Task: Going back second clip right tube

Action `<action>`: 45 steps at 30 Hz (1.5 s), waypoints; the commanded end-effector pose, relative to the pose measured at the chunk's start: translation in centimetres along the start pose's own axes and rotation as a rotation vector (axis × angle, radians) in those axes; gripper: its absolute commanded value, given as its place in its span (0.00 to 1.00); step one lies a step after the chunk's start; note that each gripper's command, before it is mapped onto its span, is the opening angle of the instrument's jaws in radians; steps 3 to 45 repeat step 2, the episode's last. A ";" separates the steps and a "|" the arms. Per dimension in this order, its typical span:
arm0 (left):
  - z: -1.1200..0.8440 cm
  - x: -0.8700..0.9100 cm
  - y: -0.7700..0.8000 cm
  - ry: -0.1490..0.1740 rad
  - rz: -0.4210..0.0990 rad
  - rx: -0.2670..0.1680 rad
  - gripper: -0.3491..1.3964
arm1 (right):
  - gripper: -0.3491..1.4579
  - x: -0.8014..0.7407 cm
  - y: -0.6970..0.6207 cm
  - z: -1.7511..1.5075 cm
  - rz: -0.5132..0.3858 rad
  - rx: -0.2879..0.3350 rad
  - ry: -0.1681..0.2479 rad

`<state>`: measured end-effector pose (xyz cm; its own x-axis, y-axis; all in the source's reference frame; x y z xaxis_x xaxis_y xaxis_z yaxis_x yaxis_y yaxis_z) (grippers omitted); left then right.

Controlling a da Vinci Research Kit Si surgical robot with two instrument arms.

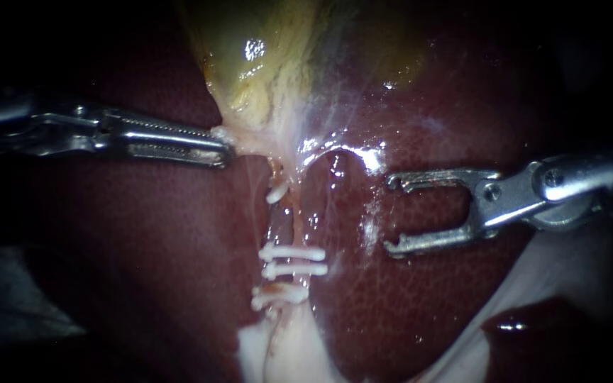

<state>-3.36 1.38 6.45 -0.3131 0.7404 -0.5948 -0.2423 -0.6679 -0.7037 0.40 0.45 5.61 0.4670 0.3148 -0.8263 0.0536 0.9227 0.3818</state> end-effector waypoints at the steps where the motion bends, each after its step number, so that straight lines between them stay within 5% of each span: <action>1: -0.03 0.01 0.01 0.000 0.001 -0.002 0.00 | 0.47 0.00 -0.01 0.00 0.000 0.007 0.001; 45: -0.05 0.01 0.01 0.000 0.000 -0.003 0.00 | 0.47 0.00 -0.01 0.01 0.000 0.009 0.002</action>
